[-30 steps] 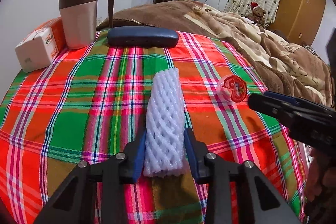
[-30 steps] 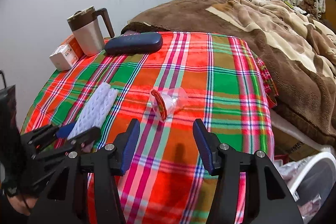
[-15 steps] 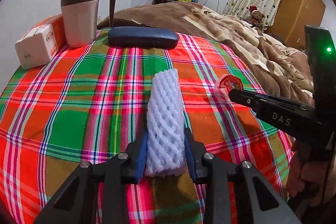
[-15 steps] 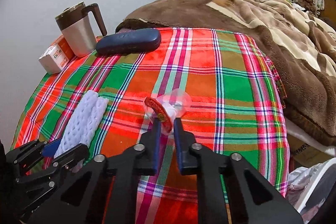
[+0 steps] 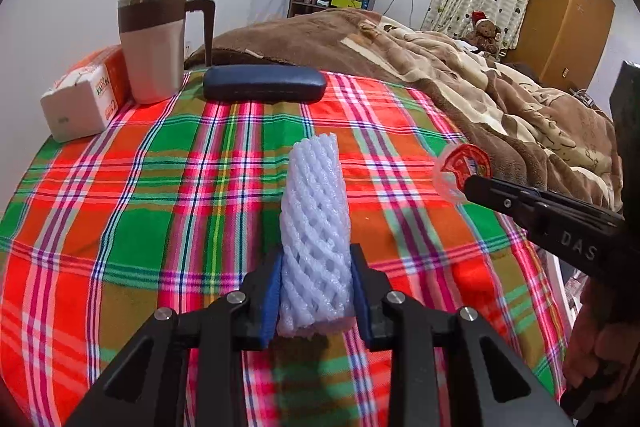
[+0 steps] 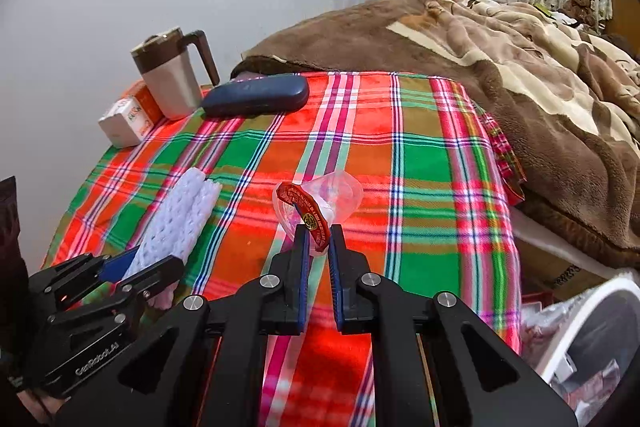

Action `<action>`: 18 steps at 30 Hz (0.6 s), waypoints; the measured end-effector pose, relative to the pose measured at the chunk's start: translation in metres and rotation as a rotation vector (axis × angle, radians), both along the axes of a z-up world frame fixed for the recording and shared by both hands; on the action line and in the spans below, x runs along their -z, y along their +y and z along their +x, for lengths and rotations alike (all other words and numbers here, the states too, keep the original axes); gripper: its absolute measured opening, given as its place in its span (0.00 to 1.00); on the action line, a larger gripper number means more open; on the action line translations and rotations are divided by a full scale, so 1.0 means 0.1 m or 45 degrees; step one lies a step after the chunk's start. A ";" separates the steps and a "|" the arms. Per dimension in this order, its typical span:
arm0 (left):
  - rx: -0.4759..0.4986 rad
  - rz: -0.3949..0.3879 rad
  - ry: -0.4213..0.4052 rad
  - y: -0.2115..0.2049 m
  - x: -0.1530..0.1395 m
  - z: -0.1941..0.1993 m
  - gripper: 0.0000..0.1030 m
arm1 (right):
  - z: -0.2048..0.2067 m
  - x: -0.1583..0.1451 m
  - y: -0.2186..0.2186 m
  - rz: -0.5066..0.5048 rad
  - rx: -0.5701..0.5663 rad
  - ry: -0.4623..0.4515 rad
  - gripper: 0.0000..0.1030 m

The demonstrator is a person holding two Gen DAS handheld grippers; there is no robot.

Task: Collect trash
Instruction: 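Grasp the white foam net with the left gripper while the right gripper grasps the small clear cup, then carry the foam net and clear cup over the white bin with both grippers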

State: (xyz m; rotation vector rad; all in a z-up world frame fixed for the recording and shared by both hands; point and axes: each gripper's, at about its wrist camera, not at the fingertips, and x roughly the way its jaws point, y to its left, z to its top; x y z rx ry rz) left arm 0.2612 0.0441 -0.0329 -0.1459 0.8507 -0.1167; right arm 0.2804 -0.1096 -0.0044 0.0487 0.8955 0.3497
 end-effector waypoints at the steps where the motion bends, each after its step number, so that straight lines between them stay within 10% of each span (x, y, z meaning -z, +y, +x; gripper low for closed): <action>1: 0.002 0.002 -0.006 -0.02 -0.04 -0.04 0.31 | -0.05 -0.03 -0.03 0.007 0.002 -0.005 0.09; 18: 0.094 0.010 -0.102 -0.47 -0.48 -0.90 0.30 | -0.86 -0.35 -0.44 0.069 0.053 -0.085 0.09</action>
